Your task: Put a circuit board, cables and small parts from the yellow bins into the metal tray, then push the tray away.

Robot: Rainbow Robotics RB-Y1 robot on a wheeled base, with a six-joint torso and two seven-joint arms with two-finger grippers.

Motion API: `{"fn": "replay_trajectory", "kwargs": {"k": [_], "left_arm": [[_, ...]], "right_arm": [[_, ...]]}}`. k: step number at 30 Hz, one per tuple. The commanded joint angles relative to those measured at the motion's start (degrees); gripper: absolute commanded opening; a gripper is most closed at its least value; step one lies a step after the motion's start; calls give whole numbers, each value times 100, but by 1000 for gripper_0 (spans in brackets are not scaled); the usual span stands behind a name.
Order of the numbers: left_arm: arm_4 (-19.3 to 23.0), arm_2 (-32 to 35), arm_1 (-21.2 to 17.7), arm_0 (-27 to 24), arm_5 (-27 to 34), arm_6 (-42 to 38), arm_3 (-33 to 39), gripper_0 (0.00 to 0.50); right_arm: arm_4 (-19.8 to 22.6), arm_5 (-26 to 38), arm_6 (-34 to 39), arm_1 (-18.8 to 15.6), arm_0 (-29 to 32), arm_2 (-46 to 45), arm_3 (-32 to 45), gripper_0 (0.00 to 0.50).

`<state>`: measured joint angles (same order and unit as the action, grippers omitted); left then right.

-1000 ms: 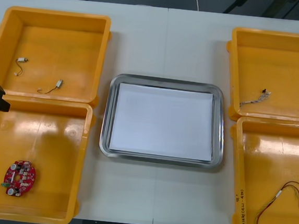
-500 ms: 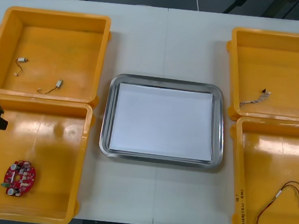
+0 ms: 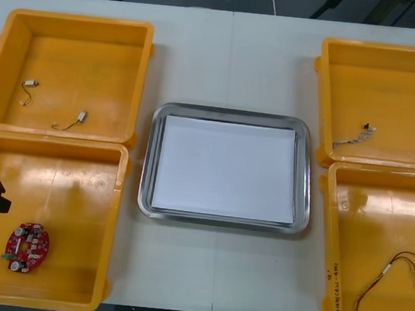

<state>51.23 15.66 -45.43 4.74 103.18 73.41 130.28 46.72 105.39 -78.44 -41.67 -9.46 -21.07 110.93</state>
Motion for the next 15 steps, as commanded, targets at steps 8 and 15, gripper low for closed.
{"fn": "replay_trajectory", "kwargs": {"k": [8, 15], "left_arm": [[45, 131, -81, 959, -1248, 165, 208, 500], [-131, -80, -54, 1275, -1802, 296, 182, 500]], "right_arm": [[48, -62, 1146, -192, 823, -152, 579, 500], [39, -62, 1990, 133, 1087, -90, 904, 500]]}}
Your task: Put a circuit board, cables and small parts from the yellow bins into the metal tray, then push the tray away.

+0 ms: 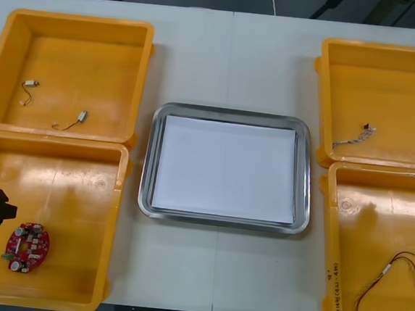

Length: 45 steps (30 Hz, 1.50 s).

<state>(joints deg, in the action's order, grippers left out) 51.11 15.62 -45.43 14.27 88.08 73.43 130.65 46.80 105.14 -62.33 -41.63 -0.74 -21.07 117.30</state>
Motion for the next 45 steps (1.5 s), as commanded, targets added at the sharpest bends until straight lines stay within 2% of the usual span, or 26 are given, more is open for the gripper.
{"fn": "replay_trajectory", "kwargs": {"k": [1, 5, 9, 20, 24, 27, 33, 41, 45], "left_arm": [[-137, -86, -54, 331, -309, 295, 145, 500], [-233, -173, -54, 410, -397, 330, 137, 500], [-330, -297, -54, 437, -511, 339, 84, 500], [-523, -648, -54, 463, -1118, 479, -373, 500], [-576, -718, -54, 507, -1302, 550, -470, 500], [-629, -806, -54, 542, -1487, 602, -593, 500], [-717, -956, -54, 656, -1847, 708, -777, 500], [-796, -1079, -54, 744, -2023, 778, -848, 500], [-840, -1175, -54, 779, -2234, 813, -953, 500]], "right_arm": [[13, -37, 441, 173, 224, -90, 285, 500], [-66, -37, 863, 472, 391, -90, 390, 500], [-110, -160, 1267, 613, 593, -28, 487, 500], [-408, -811, 2155, 683, 1050, 587, 628, 500], [-628, -907, 2181, 832, 1111, 736, 636, 500], [-997, -934, 2181, 938, 1120, 973, 628, 500], [-1498, -1233, 2234, 947, 1120, 1448, 540, 500], [-1577, -1672, 2207, 947, 1120, 1527, 188, 500], [-1569, -1698, 2198, 947, 1155, 1527, 188, 500]]}}
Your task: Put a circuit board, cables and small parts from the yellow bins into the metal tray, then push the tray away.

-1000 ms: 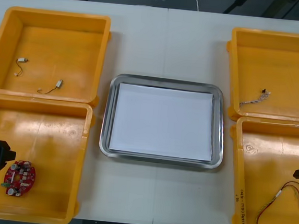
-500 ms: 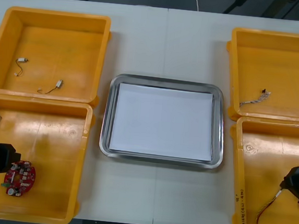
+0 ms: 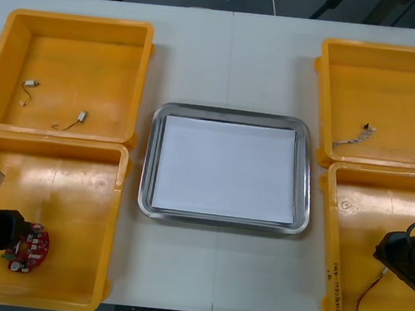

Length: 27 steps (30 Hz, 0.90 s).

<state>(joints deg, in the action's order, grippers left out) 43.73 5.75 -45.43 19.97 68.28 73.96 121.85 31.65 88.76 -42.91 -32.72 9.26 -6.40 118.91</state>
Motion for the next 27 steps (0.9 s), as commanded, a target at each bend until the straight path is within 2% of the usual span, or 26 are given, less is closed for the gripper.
{"fn": "replay_trajectory", "kwargs": {"k": [1, 16, 17, 18, 19, 20, 21, 27], "left_arm": [[-101, -206, -54, 209, -289, 760, -109, 500], [-119, -285, -54, 244, -430, 839, -197, 500], [-119, -285, -54, 236, -430, 848, -197, 482], [-119, -285, -54, 236, -430, 848, -197, 356], [-110, -285, -54, 236, -430, 857, -197, 199], [-110, -285, -54, 236, -430, 857, -197, 111], [-110, -285, -54, 236, -430, 857, -197, 4], [-110, -285, -54, 218, -430, 857, -197, 0]], "right_arm": [[-53, -60, 257, 55, 164, 60, 27, 500], [-36, -649, 310, 55, 515, 192, -8, 500], [-27, -667, 310, 64, 524, 201, -17, 500], [-27, -711, 310, 73, 542, 201, -44, 500], [-18, -755, 310, 82, 550, 210, -79, 500], [-18, -781, 310, 90, 550, 210, -105, 500], [-9, -816, 310, 99, 550, 210, -149, 500], [35, -913, 310, 152, 550, 219, -272, 500]]}}
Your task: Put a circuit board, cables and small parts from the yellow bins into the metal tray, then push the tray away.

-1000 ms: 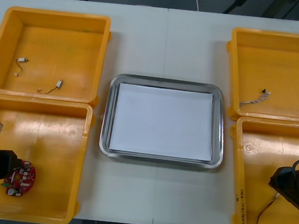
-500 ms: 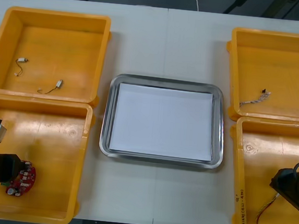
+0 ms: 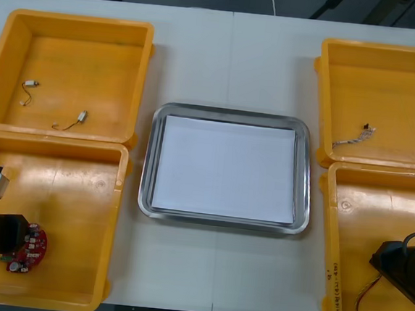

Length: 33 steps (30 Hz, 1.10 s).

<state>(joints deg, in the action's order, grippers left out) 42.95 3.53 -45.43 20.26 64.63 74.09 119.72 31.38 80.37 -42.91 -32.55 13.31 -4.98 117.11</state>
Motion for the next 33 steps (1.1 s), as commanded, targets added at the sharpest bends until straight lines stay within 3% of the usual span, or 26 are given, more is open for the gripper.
{"fn": "replay_trajectory", "kwargs": {"k": [1, 5, 6, 7, 9, 10, 22, 33], "left_arm": [[-24, -54, -54, 180, -65, 844, 25, 1], [-15, -54, -54, 136, -65, 826, 17, 0], [-15, -54, -54, 118, -65, 817, 25, 0], [-15, -54, -54, 92, -65, 817, 17, 0], [-24, -54, -54, 30, -56, 809, 17, 0], [-24, -54, -54, -22, -47, 809, 17, 0], [-32, -37, -54, -796, 744, 686, 17, 0], [-41, -98, -45, -1420, 1403, 624, -10, 0]], "right_arm": [[61, -83, 318, 144, 145, 76, -92, 500], [79, -83, 327, 144, 145, 76, -92, 485], [88, -83, 318, 135, 145, 76, -92, 379], [88, -83, 327, 135, 145, 76, -92, 182], [96, -92, 310, 135, 145, 85, -92, 43], [105, -92, 327, 135, 137, 76, -92, 10], [114, 5, 310, 91, -57, -117, -30, 0], [202, 1385, 248, -67, -725, -1014, 602, 0]]}}
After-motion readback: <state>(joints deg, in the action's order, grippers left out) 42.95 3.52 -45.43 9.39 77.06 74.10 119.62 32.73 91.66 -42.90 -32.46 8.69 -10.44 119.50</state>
